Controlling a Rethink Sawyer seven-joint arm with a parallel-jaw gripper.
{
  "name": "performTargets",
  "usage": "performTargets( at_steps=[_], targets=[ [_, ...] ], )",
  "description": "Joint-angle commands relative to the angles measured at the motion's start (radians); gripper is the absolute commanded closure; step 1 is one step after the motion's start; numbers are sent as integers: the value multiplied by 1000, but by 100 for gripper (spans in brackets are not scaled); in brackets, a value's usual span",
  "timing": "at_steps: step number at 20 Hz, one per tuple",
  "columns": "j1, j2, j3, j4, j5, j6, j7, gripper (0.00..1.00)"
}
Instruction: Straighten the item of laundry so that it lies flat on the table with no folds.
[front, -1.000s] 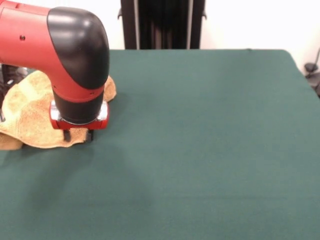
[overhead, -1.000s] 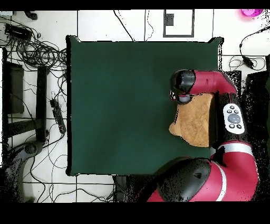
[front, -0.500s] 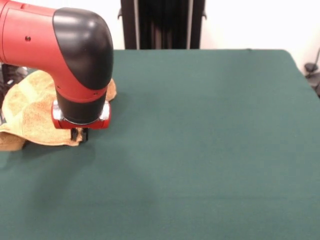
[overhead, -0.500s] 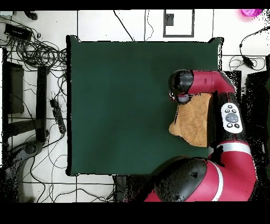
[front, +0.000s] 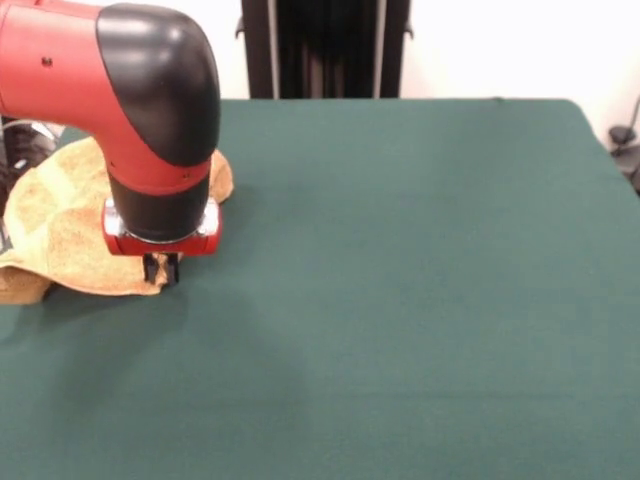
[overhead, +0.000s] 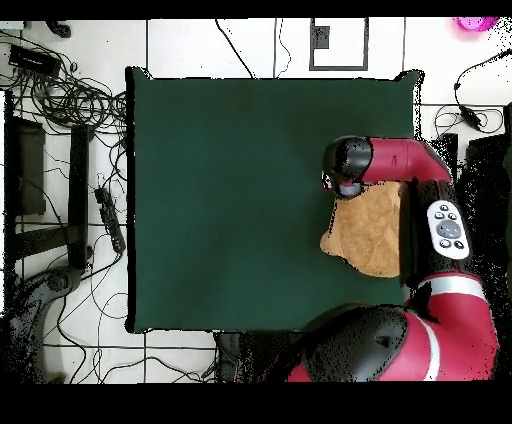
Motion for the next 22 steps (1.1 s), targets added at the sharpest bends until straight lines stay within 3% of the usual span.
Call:
performTargets(
  at_steps=[1, 9, 22],
  targets=[
    [-91, -138, 224, 319, 162, -346, 41, 100],
    [-68, -234, 210, 389, 229, -431, 122, 100],
    [11, -310, 147, 377, 307, -506, 183, 100]
  ],
)
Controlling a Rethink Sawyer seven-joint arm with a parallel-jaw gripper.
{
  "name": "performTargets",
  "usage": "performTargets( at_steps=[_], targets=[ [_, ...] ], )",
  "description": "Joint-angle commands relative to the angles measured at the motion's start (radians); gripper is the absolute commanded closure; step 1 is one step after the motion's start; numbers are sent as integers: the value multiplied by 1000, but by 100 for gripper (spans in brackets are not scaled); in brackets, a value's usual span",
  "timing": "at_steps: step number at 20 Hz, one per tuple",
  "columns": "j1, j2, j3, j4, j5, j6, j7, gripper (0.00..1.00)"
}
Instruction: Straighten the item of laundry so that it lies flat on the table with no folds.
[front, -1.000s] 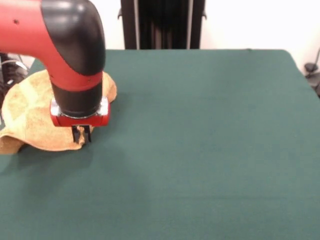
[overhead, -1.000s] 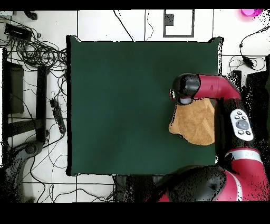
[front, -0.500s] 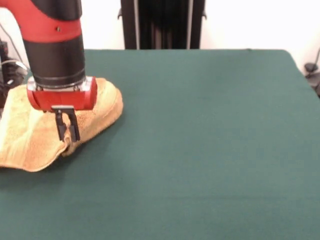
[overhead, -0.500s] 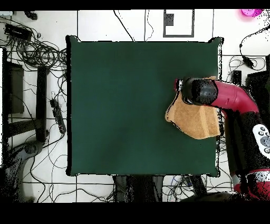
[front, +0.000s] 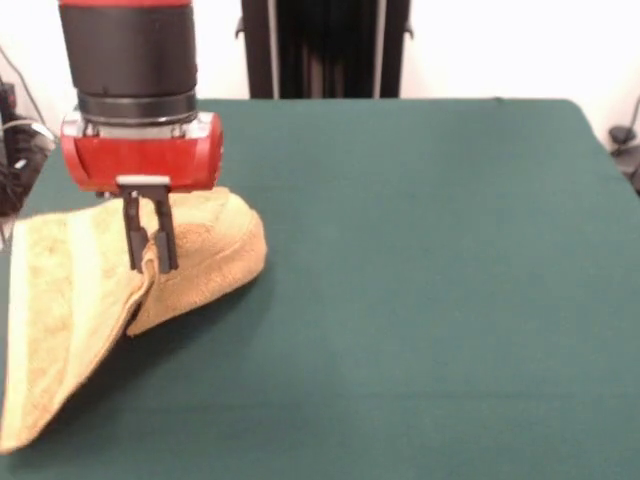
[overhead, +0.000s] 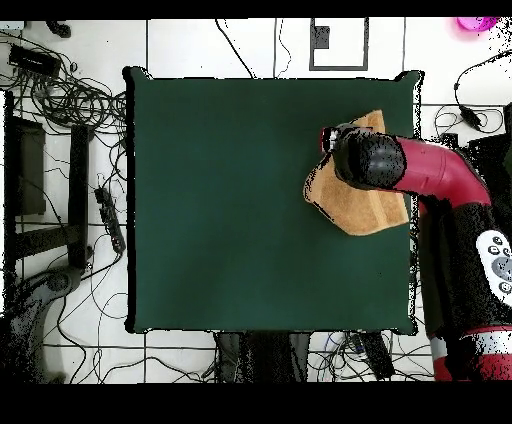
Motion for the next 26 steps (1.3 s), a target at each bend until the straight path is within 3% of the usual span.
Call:
performTargets(
  at_steps=[1, 9, 16, 18, 21, 26],
  targets=[
    [83, -45, 67, 121, 74, -63, 181, 100],
    [84, 19, 56, 109, 63, -40, 84, 100],
    [36, 117, 120, 141, 19, -153, 9, 100],
    [-11, 161, 184, 162, 33, -177, -26, 100],
    [-143, 268, 362, 216, 89, -190, -100, 100],
    [-317, 448, 613, 273, 19, -241, -236, 100]
  ],
)
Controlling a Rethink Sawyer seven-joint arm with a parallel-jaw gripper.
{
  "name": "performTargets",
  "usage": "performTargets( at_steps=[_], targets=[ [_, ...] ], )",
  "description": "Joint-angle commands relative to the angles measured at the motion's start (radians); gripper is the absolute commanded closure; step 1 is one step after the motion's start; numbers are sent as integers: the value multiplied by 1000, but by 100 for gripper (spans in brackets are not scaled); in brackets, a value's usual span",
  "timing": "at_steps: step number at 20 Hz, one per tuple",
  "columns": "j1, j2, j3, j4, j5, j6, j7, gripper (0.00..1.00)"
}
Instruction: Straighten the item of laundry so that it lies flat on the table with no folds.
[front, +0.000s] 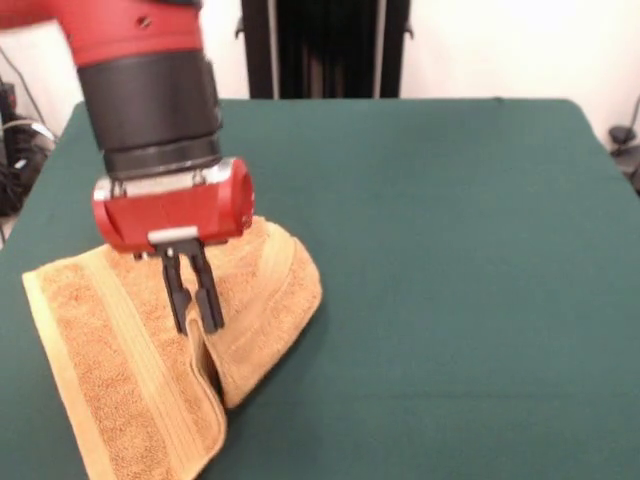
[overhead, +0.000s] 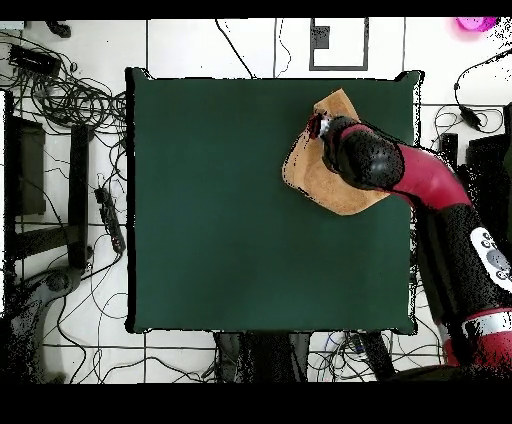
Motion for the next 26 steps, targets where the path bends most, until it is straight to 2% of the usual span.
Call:
performTargets(
  at_steps=[1, 7, 9, 18, 26],
  targets=[
    [-168, 346, 412, 218, -47, -58, -264, 100],
    [-264, 541, 565, 204, -148, -22, -385, 100],
    [-286, 578, 589, 202, -169, 4, -404, 100],
    [-321, 696, 615, 148, -261, 56, -487, 100],
    [-335, 702, 643, 153, -264, 101, -492, 100]
  ],
)
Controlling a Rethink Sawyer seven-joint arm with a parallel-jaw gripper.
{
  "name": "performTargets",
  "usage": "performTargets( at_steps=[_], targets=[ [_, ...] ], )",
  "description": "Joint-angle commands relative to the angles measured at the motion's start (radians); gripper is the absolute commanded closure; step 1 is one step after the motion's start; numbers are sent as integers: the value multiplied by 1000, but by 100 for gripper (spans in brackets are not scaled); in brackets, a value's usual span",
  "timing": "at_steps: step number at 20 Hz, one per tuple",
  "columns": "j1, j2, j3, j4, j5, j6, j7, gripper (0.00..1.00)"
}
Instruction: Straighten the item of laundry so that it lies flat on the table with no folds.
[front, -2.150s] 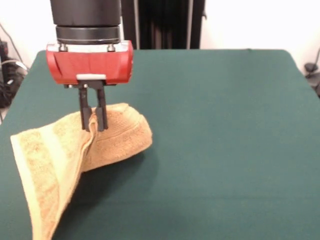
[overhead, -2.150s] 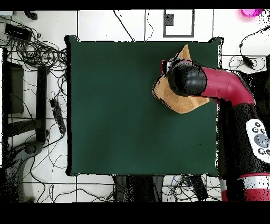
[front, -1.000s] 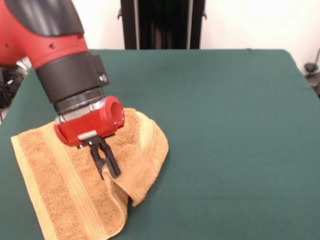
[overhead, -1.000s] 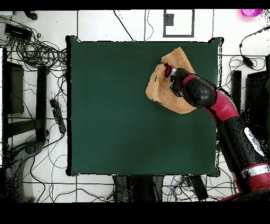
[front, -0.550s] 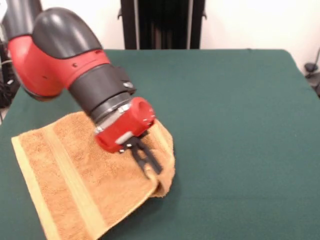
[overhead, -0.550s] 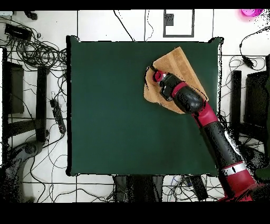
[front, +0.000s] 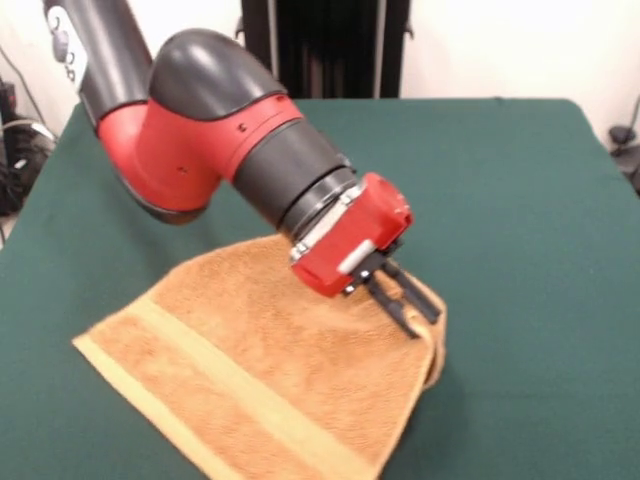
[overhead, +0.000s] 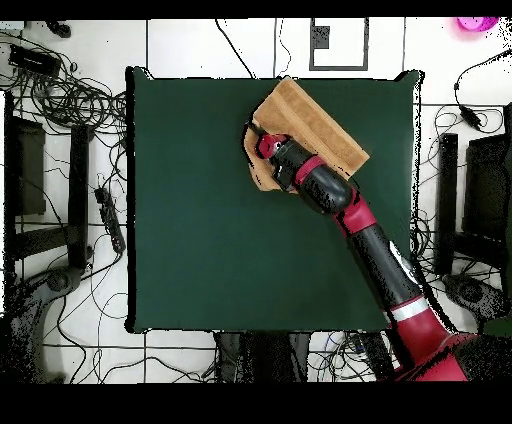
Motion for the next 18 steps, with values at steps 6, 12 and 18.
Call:
performTargets(
  at_steps=[6, 12, 18],
  targets=[
    [12, 22, 75, 19, 0, 207, -292, 100],
    [35, -28, 14, -36, -3, 293, -278, 100],
    [108, -123, -87, -88, -27, 379, -214, 100]
  ],
)
